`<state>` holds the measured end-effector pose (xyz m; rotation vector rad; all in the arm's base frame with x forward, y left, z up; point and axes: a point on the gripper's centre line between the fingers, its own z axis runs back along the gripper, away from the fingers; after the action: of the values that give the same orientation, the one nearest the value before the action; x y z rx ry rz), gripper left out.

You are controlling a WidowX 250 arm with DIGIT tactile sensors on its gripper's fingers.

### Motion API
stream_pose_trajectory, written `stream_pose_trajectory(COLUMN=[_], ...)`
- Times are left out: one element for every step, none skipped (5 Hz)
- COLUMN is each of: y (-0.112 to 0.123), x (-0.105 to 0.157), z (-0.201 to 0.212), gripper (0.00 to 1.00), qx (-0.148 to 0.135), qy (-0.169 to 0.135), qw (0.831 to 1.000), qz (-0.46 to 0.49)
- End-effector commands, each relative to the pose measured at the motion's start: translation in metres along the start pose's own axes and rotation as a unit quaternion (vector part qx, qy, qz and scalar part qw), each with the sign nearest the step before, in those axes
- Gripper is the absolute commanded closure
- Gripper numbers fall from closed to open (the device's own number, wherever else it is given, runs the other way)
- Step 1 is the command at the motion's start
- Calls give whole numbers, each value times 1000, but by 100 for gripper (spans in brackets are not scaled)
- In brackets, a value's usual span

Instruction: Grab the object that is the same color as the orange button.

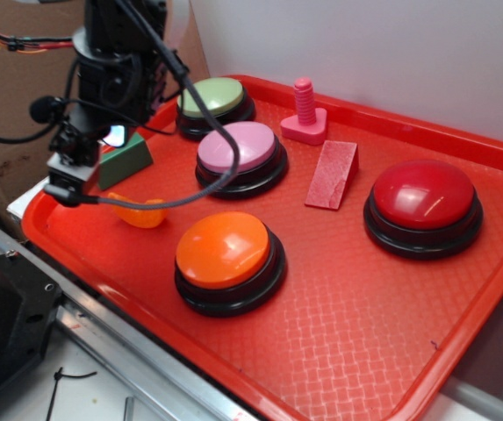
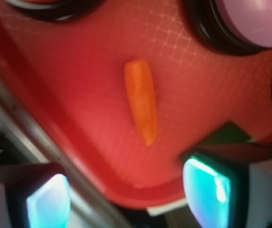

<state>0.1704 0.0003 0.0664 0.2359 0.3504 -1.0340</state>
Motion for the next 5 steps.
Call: stream_pose_trajectory(y=[10, 10, 9, 7, 5], x=[7, 6, 7, 7, 6], z=[-34, -47, -55, -61, -62], gripper=[0, 0, 0, 100, 100], qx=[-36, -52, -59, -66, -67], qy=[-27, -20, -9, -7, -7], qw=[999, 998, 998, 997, 997], qz=[14, 17, 26, 36, 47])
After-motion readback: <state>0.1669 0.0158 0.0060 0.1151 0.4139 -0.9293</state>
